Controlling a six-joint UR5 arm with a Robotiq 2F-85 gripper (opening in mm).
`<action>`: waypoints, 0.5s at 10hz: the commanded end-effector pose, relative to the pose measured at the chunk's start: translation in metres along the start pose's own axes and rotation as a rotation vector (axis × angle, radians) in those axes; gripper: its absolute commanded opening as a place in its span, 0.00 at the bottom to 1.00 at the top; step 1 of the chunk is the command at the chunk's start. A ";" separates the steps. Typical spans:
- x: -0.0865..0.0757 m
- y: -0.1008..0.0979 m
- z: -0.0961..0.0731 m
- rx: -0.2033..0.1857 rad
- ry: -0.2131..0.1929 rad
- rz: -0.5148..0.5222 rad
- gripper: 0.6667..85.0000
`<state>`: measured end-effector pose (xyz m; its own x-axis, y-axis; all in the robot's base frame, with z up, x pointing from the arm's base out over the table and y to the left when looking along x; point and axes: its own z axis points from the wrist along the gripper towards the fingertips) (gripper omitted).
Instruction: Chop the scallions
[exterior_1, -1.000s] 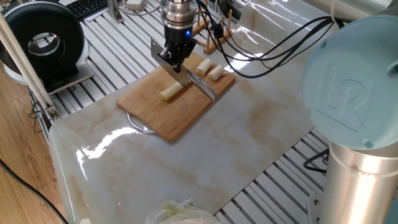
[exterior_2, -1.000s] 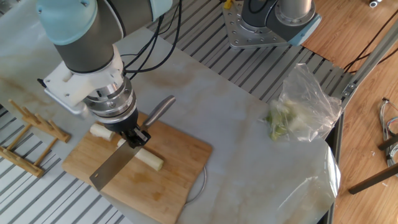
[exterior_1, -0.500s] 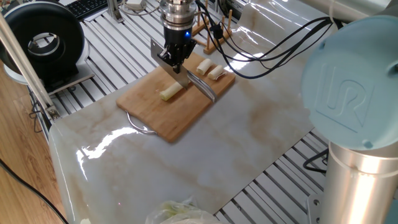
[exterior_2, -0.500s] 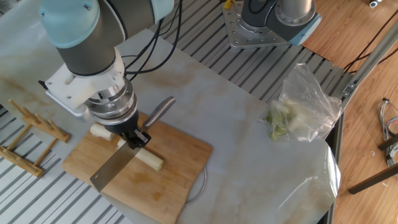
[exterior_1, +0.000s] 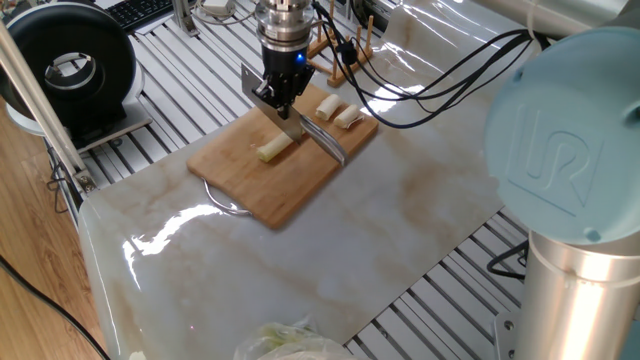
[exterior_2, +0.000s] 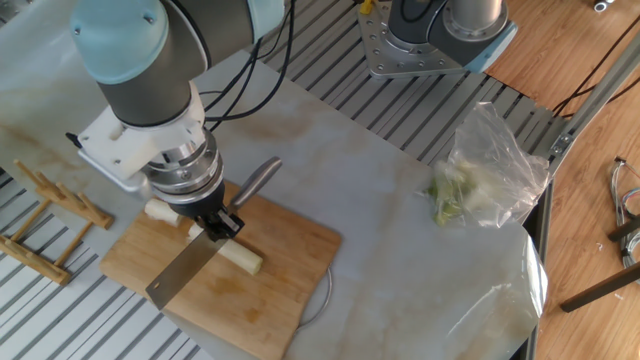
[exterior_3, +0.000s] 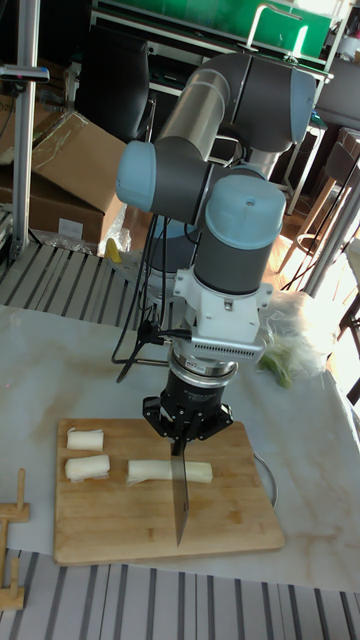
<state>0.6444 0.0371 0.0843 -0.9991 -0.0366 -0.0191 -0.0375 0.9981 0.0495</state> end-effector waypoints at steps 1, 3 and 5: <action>-0.001 0.001 -0.001 -0.007 -0.002 0.006 0.01; -0.001 0.002 0.001 -0.010 -0.004 0.011 0.01; 0.000 0.003 0.002 -0.004 -0.005 0.012 0.01</action>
<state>0.6444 0.0374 0.0826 -0.9993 -0.0328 -0.0204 -0.0337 0.9984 0.0451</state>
